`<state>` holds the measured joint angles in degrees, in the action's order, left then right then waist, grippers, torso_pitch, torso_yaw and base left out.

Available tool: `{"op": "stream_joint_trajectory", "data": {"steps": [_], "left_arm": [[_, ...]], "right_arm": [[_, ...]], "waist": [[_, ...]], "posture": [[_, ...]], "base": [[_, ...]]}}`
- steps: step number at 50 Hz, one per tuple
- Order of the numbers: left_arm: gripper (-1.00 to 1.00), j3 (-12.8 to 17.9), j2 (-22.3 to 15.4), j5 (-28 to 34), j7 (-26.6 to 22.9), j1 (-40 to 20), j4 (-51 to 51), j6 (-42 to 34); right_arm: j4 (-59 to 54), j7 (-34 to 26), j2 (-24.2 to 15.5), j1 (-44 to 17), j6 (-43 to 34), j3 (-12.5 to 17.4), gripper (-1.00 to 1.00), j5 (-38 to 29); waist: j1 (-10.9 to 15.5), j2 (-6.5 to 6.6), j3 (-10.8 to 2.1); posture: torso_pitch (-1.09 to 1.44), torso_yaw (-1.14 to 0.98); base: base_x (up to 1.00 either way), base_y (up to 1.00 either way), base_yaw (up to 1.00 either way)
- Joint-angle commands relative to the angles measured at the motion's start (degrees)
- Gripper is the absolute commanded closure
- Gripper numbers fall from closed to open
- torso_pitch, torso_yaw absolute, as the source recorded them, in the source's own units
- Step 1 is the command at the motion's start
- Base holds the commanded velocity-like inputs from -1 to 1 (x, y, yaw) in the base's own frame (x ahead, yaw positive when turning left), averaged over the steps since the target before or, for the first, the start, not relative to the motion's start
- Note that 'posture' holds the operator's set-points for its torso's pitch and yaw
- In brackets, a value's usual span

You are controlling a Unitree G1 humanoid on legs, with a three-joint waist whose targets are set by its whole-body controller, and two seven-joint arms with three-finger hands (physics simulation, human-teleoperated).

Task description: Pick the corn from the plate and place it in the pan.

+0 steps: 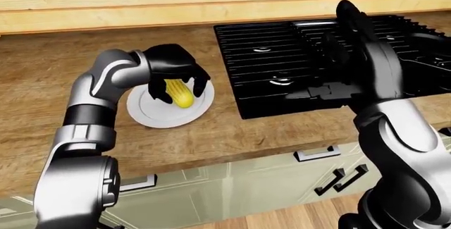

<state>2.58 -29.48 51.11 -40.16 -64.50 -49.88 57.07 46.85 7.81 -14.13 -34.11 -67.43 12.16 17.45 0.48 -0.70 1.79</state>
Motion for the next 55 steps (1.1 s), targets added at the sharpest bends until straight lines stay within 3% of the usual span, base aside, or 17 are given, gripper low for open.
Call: {"op": "stream_joint_trajectory", "data": {"steps": [1,13,16,21,41,55], "left_arm": [[0.53,0.58,-0.71,-0.35,0.49,-1.66,0.85,-0.01],[0.65,0.82,-1.23,-2.45,-1.00,-5.99,-1.31,-0.79],[0.91,0.78,-1.24,-2.87,-1.21,-6.58,-1.51,-0.80],[1.00,0.71,-1.59,-3.09,-1.18,-8.49,-2.54,-0.78],[0.95,1.48,-2.61,-9.72,-10.79,-17.05,-2.45,-4.05],[0.95,1.52,-3.13,-12.37,-14.29,-21.09,-2.80,-5.22]], "right_arm": [[1.13,0.07,-0.41,-1.33,1.77,0.32,-1.00,-0.25],[1.33,0.11,-0.18,-1.57,1.43,0.28,-1.00,-0.38],[1.15,0.05,-0.17,-1.48,1.65,0.30,-1.00,-0.40],[0.94,0.08,-0.16,-1.62,1.72,0.22,-1.00,-0.41],[2.22,1.24,-0.28,-2.92,-0.46,1.24,-1.00,1.05],[1.14,0.71,1.51,-2.25,-3.30,-0.82,-1.00,1.86]], "waist": [[0.10,0.02,-1.40],[0.15,-0.10,-1.22],[0.18,-0.16,-1.11],[0.25,-0.22,-1.05],[0.52,-0.43,-0.60],[0.61,-0.57,-0.48]], "posture": [[0.00,0.00],[0.00,0.00],[0.00,0.00],[0.00,0.00],[0.00,0.00],[0.00,0.00]], "base": [[0.00,0.00,0.00],[0.00,0.00,0.00],[0.00,0.00,0.00],[0.00,0.00,0.00],[0.00,0.00,0.00],[0.00,0.00,0.00]]}}
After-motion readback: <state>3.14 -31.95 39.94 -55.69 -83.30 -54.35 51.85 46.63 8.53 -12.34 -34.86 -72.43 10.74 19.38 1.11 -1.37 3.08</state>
